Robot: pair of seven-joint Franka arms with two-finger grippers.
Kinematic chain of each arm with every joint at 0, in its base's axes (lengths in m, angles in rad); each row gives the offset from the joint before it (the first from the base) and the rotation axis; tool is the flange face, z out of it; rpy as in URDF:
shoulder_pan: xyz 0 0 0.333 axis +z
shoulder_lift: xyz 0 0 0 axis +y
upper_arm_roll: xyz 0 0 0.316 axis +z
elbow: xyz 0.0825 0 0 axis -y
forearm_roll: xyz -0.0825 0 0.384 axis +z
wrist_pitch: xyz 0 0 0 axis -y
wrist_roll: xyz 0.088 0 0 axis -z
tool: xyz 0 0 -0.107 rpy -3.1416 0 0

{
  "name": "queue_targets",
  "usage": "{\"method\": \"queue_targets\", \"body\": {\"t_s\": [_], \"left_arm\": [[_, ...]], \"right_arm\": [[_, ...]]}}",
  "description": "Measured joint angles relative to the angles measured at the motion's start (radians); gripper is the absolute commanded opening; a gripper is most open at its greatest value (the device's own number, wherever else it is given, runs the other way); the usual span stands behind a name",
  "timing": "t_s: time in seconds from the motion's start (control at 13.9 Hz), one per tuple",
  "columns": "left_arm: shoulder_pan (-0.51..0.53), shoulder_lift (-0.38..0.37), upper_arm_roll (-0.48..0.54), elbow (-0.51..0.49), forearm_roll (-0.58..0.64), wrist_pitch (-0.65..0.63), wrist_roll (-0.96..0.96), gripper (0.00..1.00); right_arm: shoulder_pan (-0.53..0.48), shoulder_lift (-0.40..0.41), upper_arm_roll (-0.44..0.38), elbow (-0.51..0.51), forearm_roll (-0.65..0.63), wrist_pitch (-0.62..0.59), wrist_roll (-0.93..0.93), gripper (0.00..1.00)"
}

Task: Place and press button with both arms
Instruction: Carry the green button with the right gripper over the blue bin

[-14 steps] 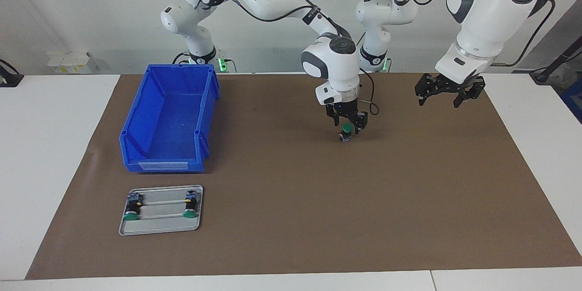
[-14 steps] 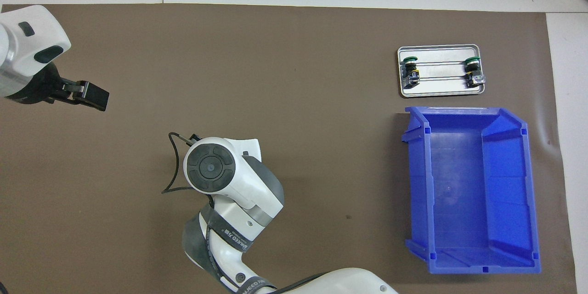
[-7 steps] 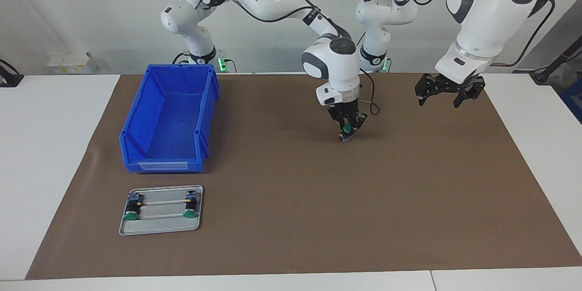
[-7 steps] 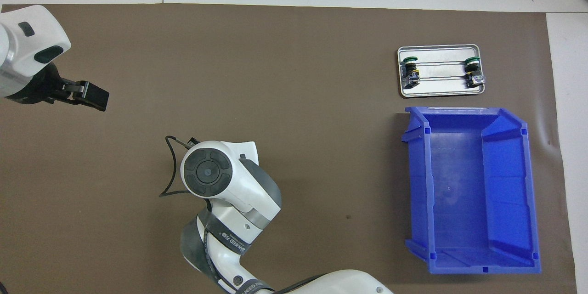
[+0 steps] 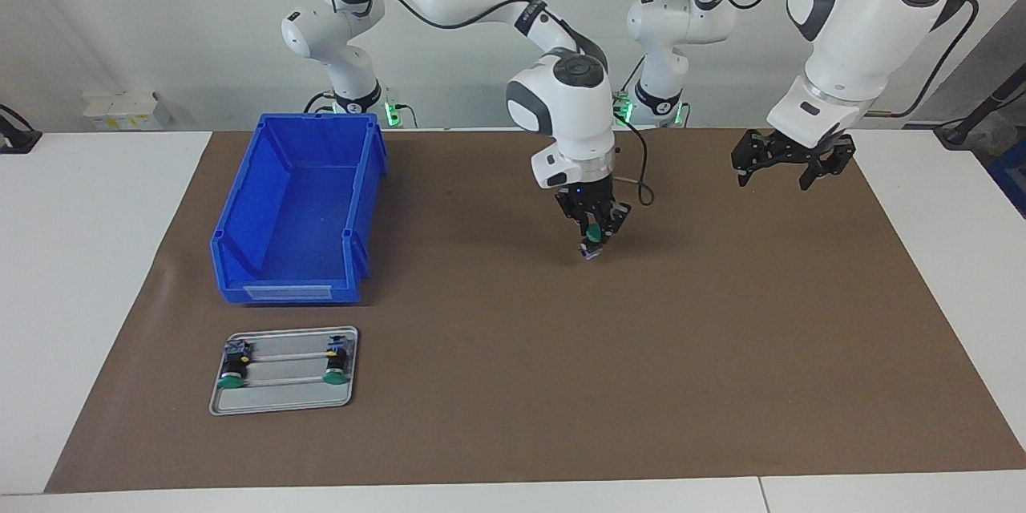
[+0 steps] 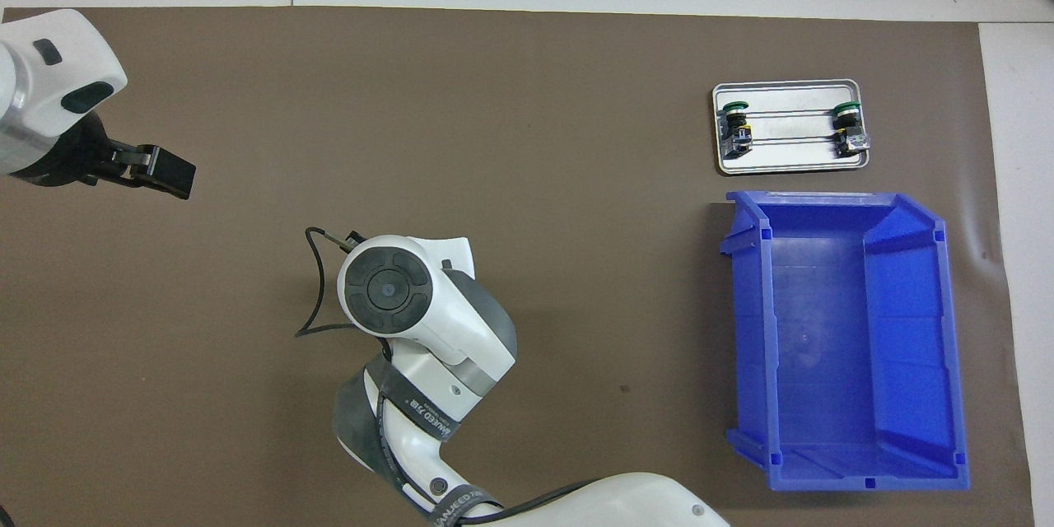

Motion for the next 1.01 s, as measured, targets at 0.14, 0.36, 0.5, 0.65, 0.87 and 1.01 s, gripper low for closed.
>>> {"method": "queue_targets", "body": {"t_s": [0.14,0.36,0.5,0.65,0.87,1.01], "left_arm": [[0.0,0.0,0.0,0.0,0.0,0.0,0.0,1.0],[0.0,0.0,0.0,0.0,0.0,0.0,0.0,1.0],[0.0,0.0,0.0,0.0,0.0,0.0,0.0,1.0],[0.0,0.0,0.0,0.0,0.0,0.0,0.0,1.0],[0.0,0.0,0.0,0.0,0.0,0.0,0.0,1.0],[0.0,-0.002,0.0,-0.001,0.0,0.0,0.0,1.0]], "right_arm": [[-0.072,-0.094,-0.001,0.0,0.039,-0.116,-0.128,0.0],[-0.205,-0.209,-0.002,-0.007,0.096,-0.271,-0.368,0.0],[-0.313,-0.274,-0.003,-0.027,0.131,-0.361,-0.558,0.0],[-0.414,-0.329,-0.004,-0.059,0.143,-0.443,-0.739,0.0],[-0.558,-0.381,-0.005,-0.104,0.144,-0.515,-0.993,0.0],[-0.657,-0.401,-0.006,-0.145,0.145,-0.532,-1.179,0.0]]}}
